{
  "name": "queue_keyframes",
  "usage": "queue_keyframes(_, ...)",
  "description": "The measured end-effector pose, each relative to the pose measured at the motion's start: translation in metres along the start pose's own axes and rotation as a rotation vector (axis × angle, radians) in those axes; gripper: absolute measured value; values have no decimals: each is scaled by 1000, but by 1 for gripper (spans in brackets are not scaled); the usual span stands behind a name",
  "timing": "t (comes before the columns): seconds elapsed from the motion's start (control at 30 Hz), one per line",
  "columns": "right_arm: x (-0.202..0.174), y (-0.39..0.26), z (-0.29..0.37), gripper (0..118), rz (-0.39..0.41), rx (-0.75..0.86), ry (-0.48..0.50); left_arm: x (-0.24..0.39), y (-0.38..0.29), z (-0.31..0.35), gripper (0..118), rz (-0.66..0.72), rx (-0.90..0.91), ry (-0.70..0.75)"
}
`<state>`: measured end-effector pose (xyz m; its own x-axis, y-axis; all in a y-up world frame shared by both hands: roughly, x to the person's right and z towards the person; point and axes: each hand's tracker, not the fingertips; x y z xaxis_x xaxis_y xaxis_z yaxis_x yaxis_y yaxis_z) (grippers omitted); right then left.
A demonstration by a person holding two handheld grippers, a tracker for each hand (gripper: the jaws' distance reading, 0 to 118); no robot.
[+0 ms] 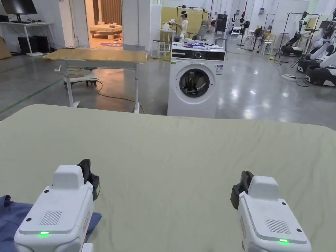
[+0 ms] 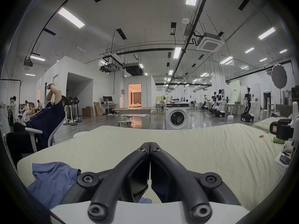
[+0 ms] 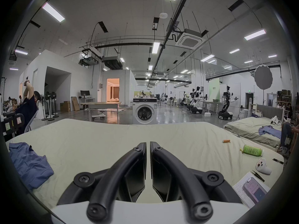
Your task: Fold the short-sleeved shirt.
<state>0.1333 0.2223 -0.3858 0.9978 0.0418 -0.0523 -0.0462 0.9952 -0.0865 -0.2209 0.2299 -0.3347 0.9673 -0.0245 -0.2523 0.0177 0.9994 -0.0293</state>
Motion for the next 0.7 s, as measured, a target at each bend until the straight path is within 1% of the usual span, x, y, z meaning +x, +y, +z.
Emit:
queue_keyframes(0.3, 8, 1, 0, 4, 22, -1, -13, 2, -5, -2, 0, -21, -14, -6)
queue_keyframes(0.53, 9, 1, -1, 4, 21, -4, -18, 1, -3, -2, 0, 10, -19, -1)
queue_keyframes(0.63, 8, -1, -2, 4, 45, -14, -14, 1, -3, -3, 0, -3, -25, -9)
queue_keyframes(0.7, 7, -2, -3, 4, 62, -24, -13, 0, -3, -3, 0, 15, -26, -27)
